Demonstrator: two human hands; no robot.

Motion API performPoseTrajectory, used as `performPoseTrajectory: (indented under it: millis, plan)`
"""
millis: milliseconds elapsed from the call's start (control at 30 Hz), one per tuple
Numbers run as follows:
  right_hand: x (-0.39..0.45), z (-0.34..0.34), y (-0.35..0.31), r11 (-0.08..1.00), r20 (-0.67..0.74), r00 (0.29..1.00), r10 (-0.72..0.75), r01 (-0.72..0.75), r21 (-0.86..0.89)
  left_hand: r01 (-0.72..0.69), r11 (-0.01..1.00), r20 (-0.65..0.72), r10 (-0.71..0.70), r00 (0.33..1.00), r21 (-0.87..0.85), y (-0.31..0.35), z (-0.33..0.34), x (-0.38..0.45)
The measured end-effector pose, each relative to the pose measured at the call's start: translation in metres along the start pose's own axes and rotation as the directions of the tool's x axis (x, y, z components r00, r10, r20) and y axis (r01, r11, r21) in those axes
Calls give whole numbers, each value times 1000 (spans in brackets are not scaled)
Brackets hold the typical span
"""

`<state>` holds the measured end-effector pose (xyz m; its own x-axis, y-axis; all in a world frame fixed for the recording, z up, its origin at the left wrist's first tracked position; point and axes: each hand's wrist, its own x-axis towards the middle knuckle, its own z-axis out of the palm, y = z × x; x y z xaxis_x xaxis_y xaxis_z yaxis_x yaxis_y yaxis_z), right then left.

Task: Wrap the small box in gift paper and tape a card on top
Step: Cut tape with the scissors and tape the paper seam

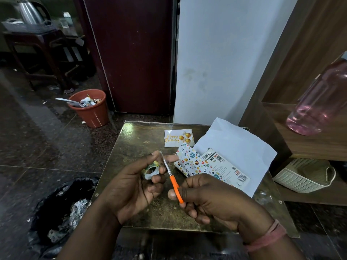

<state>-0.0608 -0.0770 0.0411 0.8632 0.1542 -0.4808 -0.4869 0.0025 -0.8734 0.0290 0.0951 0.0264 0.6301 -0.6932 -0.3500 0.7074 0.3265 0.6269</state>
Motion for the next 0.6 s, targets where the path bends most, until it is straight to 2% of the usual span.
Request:
performPoseTrajectory:
  millis: [233, 367, 467, 600]
  plan:
    - [2, -2, 1, 999, -66, 997, -35, 36, 14, -53, 997, -48, 50, 998, -60, 4, -3, 3]
    - [4, -6, -2, 996, -212, 973, -92, 91, -16, -93, 989, -61, 86, 994, -116, 6, -6, 3]
    - [2, -5, -5, 971, -325, 940, -106, 28, -236, -107, 986, -66, 99, 993, -129, 6, -5, 3]
    - [-2, 8, -10, 878, -456, 875, -166, -79, -472, -131, 985, -54, 126, 991, -114, 6, -4, 3]
